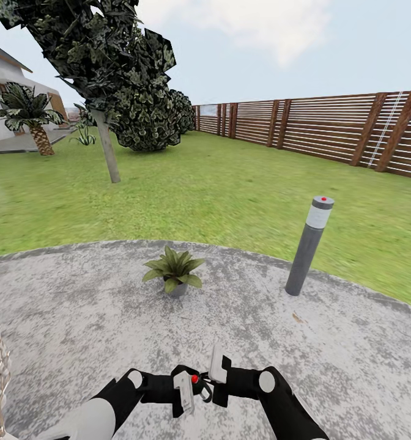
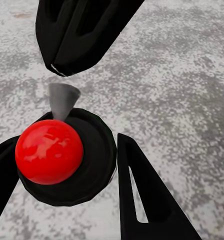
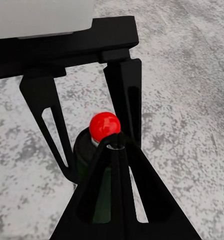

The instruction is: Pick up the pesticide atomizer in the garden and spray insectifuge to fully cover both potted plants in the garden.

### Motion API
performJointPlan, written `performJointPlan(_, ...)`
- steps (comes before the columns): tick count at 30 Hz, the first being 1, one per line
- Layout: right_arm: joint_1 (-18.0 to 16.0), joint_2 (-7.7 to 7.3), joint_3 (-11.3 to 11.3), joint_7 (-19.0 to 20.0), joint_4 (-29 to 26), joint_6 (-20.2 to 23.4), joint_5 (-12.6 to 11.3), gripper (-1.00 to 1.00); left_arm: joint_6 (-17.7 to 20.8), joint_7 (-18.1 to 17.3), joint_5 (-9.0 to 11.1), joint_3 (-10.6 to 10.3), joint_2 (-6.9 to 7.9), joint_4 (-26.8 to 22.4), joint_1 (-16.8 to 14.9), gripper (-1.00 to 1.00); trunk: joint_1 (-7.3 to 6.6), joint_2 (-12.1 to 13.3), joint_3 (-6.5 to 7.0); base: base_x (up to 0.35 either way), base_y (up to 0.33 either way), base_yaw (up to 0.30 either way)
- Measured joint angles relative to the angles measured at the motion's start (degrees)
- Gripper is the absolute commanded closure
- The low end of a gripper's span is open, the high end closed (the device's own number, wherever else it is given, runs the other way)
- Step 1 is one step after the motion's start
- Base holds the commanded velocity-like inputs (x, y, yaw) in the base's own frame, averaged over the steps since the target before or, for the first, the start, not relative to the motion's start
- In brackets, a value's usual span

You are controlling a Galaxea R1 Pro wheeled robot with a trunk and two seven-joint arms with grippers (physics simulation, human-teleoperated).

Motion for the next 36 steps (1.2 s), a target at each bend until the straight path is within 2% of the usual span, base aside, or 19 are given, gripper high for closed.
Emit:
performJointPlan(27,0.0,0.00,0.0,0.0,0.1,0.0,0.0,1.00,0.0,-0.2,0.2,0.0,-0.39,0.0,-0.1,1.00,0.00,0.0,0.00,0.000,0.000,0.000)
performJointPlan(33,0.0,0.00,0.0,0.0,0.2,0.0,0.0,1.00,0.1,-0.2,0.0,-0.6,1.26,0.2,0.0,1.00,0.00,0.0,0.00,0.000,0.000,0.000)
performJointPlan(36,0.0,0.00,0.0,0.0,0.2,0.0,0.0,1.00,0.2,-0.2,-0.1,-0.7,4.11,0.3,0.0,1.00,0.00,0.0,0.00,0.000,0.000,0.000)
